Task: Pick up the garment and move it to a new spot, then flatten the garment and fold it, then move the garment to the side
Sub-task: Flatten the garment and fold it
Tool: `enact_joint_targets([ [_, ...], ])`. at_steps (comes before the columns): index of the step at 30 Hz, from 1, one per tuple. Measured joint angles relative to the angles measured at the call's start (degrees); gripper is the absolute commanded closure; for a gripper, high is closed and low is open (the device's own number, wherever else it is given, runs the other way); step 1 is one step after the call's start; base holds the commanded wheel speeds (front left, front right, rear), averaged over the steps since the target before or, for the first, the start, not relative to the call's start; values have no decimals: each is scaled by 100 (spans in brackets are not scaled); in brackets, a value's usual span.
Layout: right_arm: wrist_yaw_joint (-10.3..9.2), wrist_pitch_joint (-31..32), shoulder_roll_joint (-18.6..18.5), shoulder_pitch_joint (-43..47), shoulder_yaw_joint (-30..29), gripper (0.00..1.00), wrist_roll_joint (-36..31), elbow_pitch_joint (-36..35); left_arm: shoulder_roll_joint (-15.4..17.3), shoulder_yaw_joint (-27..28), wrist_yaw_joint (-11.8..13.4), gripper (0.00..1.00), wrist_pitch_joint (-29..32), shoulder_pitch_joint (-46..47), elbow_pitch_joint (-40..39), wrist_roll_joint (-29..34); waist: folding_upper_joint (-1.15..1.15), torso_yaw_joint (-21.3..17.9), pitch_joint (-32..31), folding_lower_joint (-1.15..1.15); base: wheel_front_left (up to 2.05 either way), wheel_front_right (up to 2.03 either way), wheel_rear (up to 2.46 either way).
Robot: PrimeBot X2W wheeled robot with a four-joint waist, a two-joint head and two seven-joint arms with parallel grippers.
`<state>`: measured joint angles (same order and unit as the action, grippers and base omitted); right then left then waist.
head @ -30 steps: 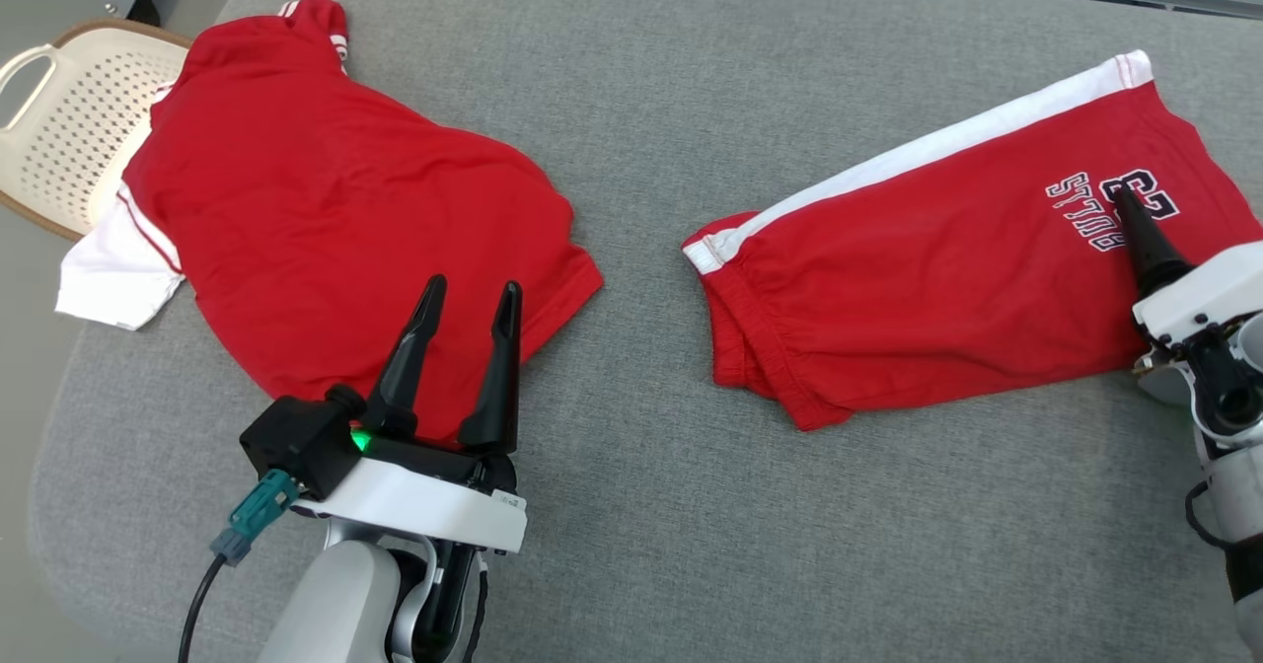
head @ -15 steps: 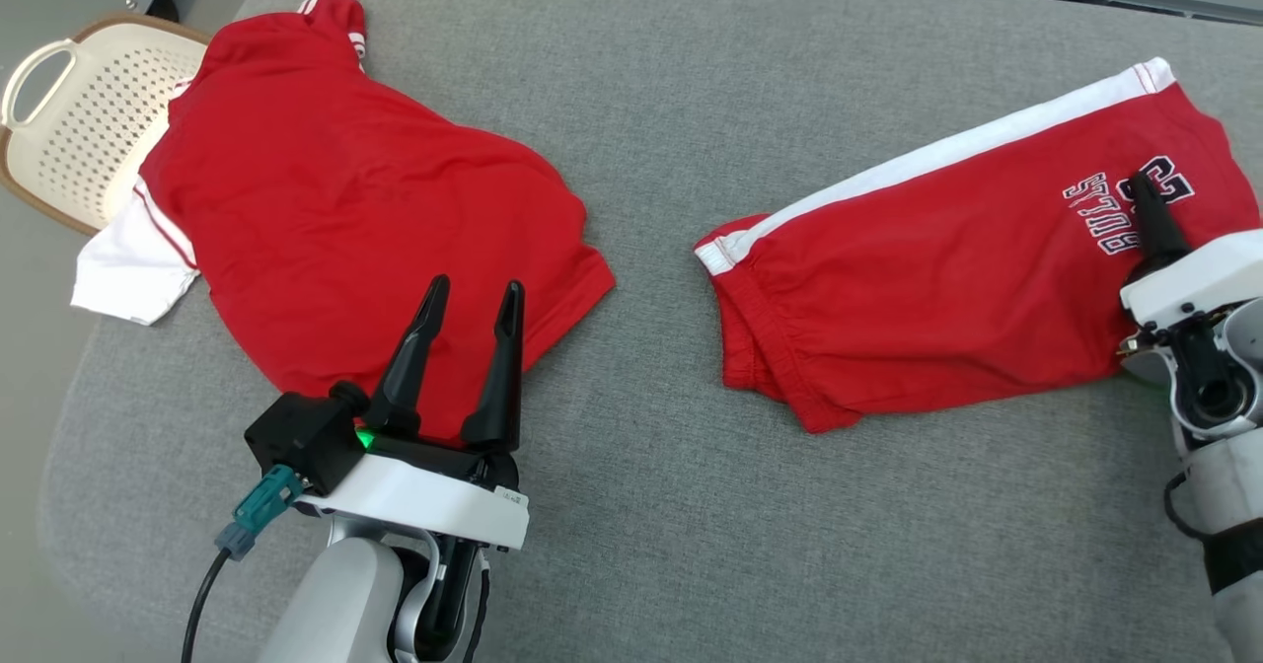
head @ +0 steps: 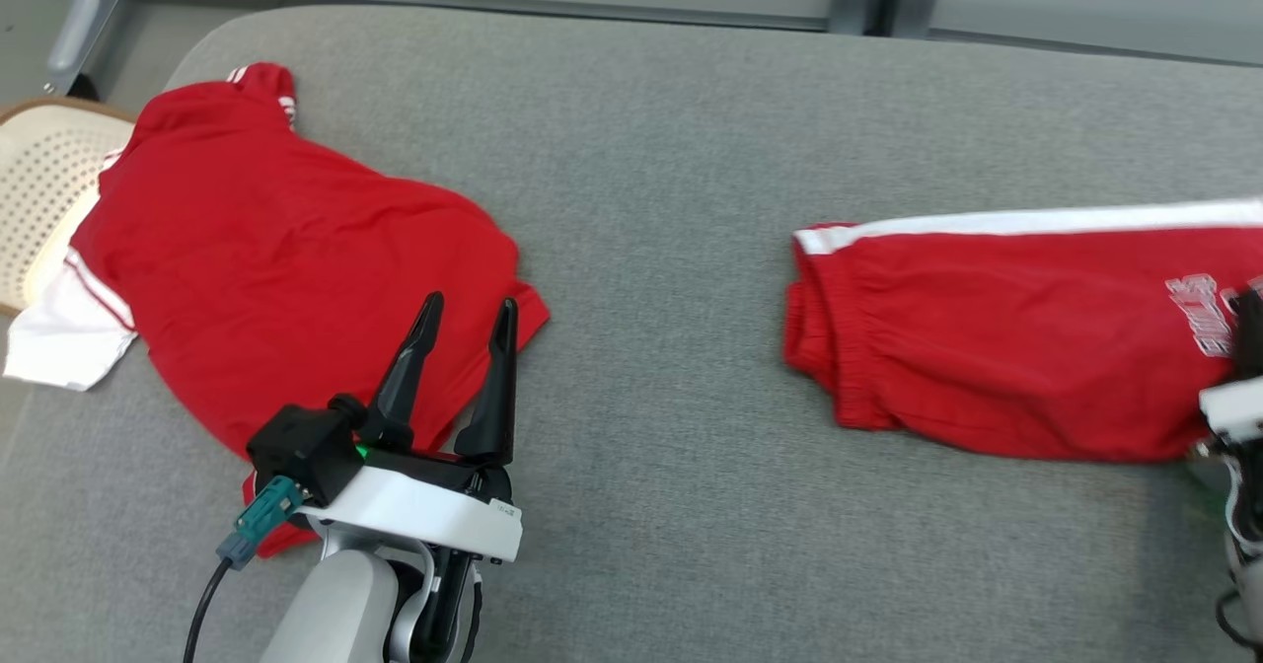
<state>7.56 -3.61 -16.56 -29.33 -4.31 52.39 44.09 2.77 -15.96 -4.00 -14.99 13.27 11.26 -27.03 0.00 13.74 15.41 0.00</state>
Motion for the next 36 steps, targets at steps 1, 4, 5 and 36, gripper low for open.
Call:
enact_joint_targets([
  [1,-1,-58,-38,93,-62,100,-36,45,0,10,-3,0,0,-2,3,18,0,-40,-34,0,0,0,0],
  [4,-4,-193,-97,346,-198,100,-189,185,-1,56,-5,0,0,-29,16,29,0,-167,-131,0,0,0,0],
  [5,-5,-220,-90,400,-220,100,-233,214,1,73,-13,0,-1,-42,20,33,0,-209,-159,0,0,0,0],
  [36,-8,-370,286,794,2800,0,-605,-1401,1,105,-96,0,-1,-365,182,136,0,130,-711,0,0,0,0],
])
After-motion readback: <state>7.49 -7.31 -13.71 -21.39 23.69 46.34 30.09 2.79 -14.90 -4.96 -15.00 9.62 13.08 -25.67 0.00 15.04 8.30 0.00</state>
